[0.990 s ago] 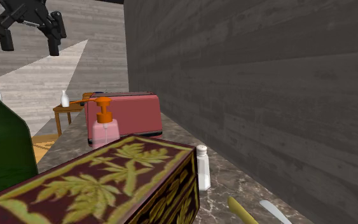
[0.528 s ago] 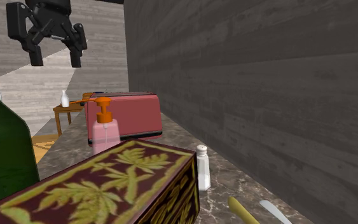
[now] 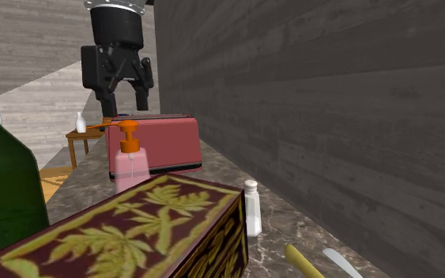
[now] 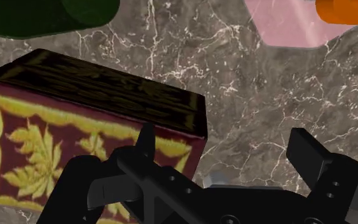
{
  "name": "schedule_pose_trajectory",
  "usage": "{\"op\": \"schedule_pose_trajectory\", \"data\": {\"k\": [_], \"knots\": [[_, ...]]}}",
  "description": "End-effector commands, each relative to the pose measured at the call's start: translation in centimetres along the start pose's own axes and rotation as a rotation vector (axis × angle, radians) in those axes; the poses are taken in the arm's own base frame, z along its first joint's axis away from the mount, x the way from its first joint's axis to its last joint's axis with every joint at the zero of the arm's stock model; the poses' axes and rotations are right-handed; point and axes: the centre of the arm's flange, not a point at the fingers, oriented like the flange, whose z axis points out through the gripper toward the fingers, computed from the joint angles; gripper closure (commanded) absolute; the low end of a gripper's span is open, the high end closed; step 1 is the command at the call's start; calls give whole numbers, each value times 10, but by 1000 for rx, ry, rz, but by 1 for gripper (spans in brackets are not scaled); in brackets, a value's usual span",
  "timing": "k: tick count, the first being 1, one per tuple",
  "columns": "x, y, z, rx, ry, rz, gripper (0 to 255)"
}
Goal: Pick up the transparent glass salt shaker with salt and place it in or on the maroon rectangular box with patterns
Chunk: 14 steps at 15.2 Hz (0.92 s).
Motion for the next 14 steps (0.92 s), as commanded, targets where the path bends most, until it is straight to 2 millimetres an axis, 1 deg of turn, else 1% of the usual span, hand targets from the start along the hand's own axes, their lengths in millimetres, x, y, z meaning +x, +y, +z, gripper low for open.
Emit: {"op": "schedule_pose_trajectory", "data": {"k": [1,14], "knots": [[24,-3,13,4,2,-10,0],[171,-31,95,31,8,-72,0]]}}
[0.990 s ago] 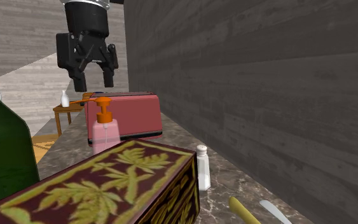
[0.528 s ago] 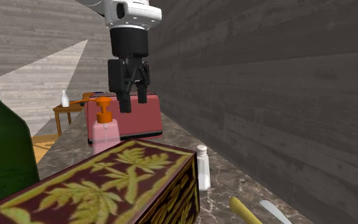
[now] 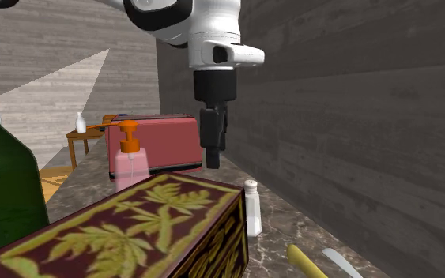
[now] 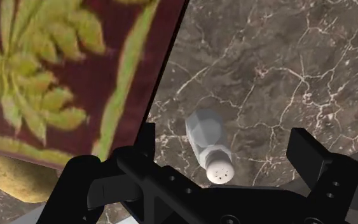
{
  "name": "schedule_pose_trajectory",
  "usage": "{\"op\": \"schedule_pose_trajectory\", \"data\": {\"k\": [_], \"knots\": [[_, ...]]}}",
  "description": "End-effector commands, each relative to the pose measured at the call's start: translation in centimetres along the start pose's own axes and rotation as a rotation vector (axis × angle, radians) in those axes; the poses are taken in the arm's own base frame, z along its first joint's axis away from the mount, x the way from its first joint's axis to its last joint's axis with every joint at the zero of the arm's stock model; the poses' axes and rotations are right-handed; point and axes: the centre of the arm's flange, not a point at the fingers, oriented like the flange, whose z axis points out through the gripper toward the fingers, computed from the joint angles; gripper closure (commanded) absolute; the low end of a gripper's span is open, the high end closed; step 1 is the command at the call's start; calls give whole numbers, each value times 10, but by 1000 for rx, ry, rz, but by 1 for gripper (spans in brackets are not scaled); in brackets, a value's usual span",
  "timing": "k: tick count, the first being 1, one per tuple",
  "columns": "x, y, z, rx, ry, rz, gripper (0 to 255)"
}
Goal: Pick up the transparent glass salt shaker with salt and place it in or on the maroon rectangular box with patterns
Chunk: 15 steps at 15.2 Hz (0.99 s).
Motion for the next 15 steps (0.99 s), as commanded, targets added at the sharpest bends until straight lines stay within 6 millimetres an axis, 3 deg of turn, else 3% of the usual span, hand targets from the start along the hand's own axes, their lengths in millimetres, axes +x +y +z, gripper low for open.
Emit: {"op": "schedule_pose_trajectory", "data": {"k": [1,5,12,15], "knots": [[24,-3,13,4,1,-10,0],[64,-10,35,12,3,-26,0],[64,-10,72,12,3,-26,0],[64,-10,75,12,3,-26,0]]}}
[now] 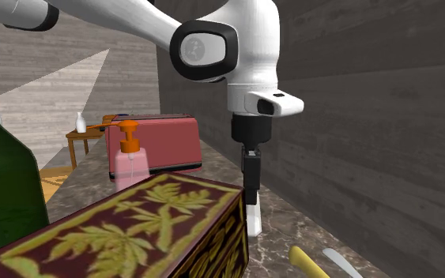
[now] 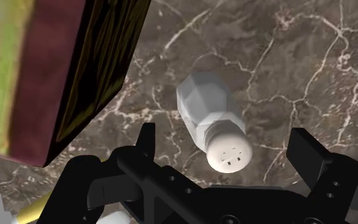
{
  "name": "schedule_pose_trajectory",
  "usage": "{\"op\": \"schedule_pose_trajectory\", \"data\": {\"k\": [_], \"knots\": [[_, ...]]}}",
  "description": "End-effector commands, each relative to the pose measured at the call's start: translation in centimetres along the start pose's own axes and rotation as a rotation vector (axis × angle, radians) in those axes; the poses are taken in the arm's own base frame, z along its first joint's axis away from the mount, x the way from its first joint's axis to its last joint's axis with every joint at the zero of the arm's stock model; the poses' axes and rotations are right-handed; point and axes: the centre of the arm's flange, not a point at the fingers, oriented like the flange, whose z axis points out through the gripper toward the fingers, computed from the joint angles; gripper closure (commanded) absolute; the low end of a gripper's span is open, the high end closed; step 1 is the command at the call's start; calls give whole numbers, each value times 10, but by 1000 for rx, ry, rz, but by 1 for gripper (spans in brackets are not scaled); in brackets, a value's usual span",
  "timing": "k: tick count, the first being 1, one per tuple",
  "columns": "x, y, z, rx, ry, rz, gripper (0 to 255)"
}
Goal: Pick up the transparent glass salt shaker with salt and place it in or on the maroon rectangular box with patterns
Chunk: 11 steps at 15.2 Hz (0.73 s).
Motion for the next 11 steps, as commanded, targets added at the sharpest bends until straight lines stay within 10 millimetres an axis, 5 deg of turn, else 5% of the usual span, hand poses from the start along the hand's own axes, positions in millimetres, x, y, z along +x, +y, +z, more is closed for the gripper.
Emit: {"op": "schedule_pose_trajectory", "data": {"k": [1,5,6,11], "knots": [[0,0,1,0,0,0,0],[0,0,1,0,0,0,0],[0,0,1,0,0,0,255],[0,0,1,0,0,0,255]]}}
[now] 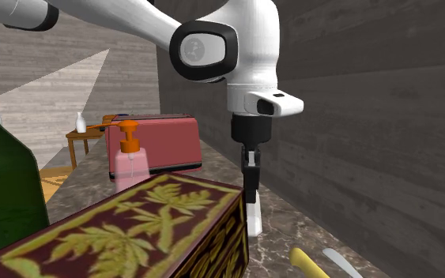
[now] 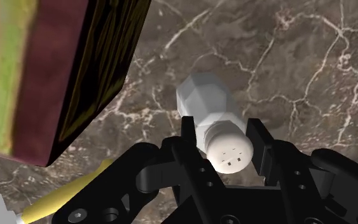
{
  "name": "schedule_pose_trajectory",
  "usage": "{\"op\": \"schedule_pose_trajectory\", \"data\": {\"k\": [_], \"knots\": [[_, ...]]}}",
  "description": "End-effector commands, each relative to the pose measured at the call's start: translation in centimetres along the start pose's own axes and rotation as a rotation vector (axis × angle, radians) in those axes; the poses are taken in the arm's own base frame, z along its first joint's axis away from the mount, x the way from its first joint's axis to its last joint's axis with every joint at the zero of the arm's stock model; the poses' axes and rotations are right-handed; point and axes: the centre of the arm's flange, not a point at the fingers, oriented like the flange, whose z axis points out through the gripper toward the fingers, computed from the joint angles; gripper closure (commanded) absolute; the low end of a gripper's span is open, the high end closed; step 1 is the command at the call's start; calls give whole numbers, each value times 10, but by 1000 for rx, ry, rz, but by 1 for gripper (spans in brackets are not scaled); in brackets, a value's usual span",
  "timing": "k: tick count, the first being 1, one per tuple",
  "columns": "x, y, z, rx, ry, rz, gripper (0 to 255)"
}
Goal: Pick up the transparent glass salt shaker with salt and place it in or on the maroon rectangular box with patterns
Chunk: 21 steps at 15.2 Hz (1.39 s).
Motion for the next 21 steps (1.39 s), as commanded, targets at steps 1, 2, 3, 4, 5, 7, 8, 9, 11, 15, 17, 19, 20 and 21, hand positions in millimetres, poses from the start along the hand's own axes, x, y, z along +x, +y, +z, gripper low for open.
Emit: {"op": "schedule_pose_trajectory", "data": {"k": [1,2,3,4,5,7,8,9,11,15,17,19,20,21], "knots": [[0,0,1,0,-1,0,255],[0,0,1,0,-1,0,255],[0,0,1,0,-1,0,255],[0,0,1,0,-1,0,255],[0,-1,-5,0,-1,0,255],[0,-1,-15,0,-1,0,255],[0,-2,-20,0,-1,0,255],[0,-2,-26,0,-1,0,255],[0,-3,-36,0,-1,0,255],[1,-4,-57,0,-1,0,255],[1,-5,-68,0,-1,0,255],[1,-6,-78,0,-1,0,255],[1,-6,-84,0,-1,0,255],[1,-7,-89,0,-1,0,255]]}}
